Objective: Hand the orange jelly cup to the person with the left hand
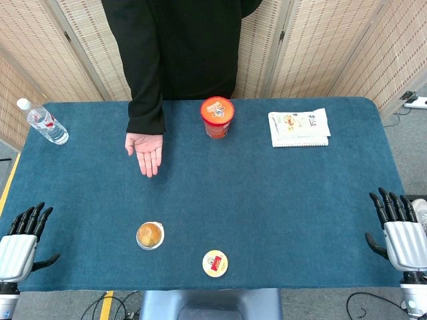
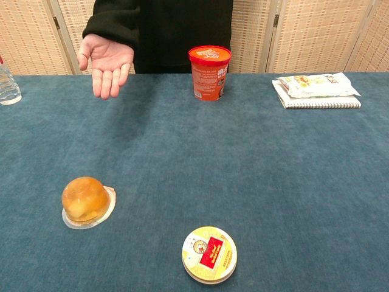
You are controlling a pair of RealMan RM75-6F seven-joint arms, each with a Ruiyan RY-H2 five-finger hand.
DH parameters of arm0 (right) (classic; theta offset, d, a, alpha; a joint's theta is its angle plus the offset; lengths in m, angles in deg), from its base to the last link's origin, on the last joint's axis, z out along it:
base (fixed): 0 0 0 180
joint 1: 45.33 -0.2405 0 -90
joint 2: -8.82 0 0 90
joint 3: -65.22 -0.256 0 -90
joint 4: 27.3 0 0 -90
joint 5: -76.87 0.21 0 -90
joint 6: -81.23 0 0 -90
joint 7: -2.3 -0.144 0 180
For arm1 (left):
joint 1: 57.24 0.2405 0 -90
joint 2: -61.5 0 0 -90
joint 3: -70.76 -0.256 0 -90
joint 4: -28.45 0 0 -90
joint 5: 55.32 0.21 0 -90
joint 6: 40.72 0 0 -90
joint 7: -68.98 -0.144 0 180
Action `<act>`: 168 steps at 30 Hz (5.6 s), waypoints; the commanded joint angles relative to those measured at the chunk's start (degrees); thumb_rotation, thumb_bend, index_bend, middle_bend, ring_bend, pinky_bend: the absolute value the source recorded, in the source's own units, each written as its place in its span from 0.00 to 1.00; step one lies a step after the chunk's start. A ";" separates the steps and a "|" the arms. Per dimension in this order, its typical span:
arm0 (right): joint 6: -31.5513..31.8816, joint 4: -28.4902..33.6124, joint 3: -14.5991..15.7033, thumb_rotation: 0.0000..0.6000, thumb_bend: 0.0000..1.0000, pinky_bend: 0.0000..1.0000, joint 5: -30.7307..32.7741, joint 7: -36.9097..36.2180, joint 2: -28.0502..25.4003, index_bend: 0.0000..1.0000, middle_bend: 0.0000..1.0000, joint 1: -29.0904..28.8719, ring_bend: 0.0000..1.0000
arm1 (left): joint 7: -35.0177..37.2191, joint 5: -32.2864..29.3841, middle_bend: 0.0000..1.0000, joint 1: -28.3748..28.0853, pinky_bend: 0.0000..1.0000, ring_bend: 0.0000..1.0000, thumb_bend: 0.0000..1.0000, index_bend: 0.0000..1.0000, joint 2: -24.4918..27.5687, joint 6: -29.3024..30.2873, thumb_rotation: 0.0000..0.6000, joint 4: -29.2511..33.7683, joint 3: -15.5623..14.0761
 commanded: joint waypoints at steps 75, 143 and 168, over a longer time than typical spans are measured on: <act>12.96 -5.41 4.41 1.00 0.23 0.00 -15.27 -20.77 -6.19 0.00 0.00 4.40 0.00 | -8.24 -9.52 0.44 -22.88 0.52 0.42 0.16 0.40 -20.21 -28.42 1.00 -2.25 1.77; 4.61 -1.85 0.68 1.00 0.23 0.00 -6.34 -16.19 -5.91 0.00 0.00 1.07 0.00 | -30.33 -47.59 0.18 -56.99 0.32 0.09 0.11 0.01 0.55 -32.50 1.00 13.17 13.18; -3.91 0.41 -1.88 1.00 0.23 0.00 2.00 -2.51 -0.94 0.00 0.00 -3.07 0.00 | 6.49 -15.31 0.02 -3.59 0.25 0.00 0.11 0.00 -3.73 19.08 1.00 -8.99 0.49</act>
